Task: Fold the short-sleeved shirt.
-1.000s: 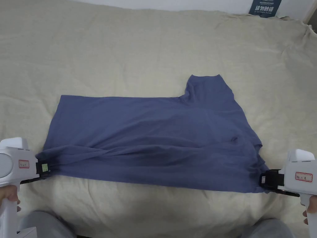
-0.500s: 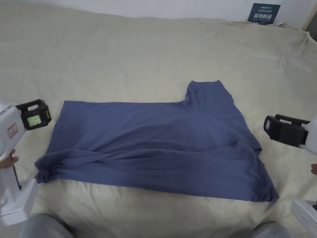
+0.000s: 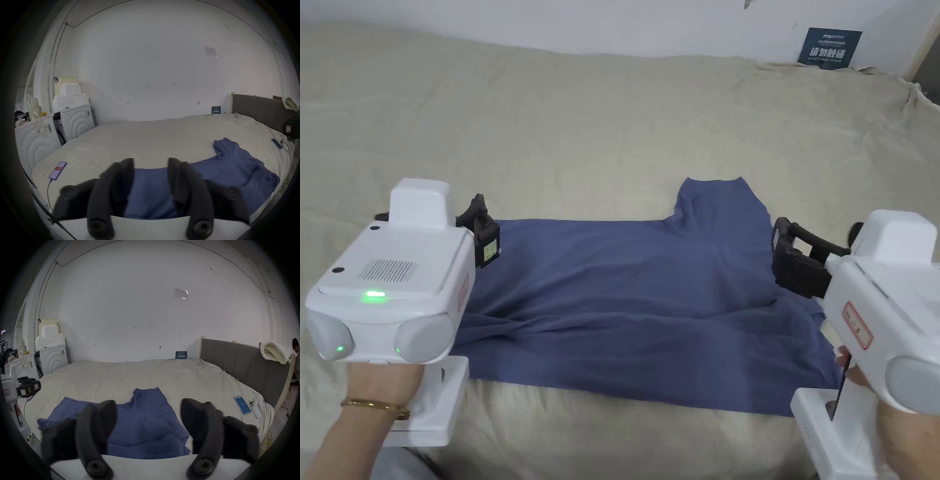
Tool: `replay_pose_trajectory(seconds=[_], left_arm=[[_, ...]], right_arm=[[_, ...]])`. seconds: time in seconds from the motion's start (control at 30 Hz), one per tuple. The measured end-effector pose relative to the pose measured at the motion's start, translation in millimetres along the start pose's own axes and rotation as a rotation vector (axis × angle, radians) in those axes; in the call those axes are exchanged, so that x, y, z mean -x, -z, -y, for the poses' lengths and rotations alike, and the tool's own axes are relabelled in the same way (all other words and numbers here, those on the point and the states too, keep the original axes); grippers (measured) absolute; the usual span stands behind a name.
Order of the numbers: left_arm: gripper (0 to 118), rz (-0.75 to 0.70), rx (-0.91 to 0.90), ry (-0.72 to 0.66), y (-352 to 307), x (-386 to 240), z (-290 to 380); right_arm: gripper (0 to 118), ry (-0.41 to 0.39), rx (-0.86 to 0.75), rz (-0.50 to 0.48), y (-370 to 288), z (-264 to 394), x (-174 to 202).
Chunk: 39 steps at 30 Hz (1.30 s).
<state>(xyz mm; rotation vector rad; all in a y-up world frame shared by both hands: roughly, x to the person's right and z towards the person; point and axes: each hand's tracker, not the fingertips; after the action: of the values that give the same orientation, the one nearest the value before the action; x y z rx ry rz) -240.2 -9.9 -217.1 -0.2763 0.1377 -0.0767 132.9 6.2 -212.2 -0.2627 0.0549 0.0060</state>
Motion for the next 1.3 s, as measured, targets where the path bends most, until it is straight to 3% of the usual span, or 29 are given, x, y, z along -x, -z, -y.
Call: replay_pose_trajectory(seconds=[0.07, 0.1, 0.13, 0.73, 1.27, 1.3], left_arm=[[11, 0.015, 0.008, -0.004, 0, -4, 3], [0, 0.017, 0.009, -0.003, 1, -7, 4], [0, 0.018, 0.009, -0.003, 1, -8, 5], [0, 0.069, 0.093, -0.055, 27, 3, 3], [0, 0.028, 0.421, -0.129, 196, 65, -45], [9, 0.028, 0.451, -0.131, 205, 66, -45]], right_arm=[[38, -0.004, -0.006, -0.011, -1, 2, 5], [16, 0.006, -0.010, -0.014, -1, 3, 8], [4, 0.011, -0.012, -0.016, -1, 3, 9], [0, 0.007, -0.011, -0.030, 11, 1, 17], [0, 0.005, -0.002, -0.031, 63, -19, 24], [0, 0.005, 0.000, -0.032, 67, -20, 25]])
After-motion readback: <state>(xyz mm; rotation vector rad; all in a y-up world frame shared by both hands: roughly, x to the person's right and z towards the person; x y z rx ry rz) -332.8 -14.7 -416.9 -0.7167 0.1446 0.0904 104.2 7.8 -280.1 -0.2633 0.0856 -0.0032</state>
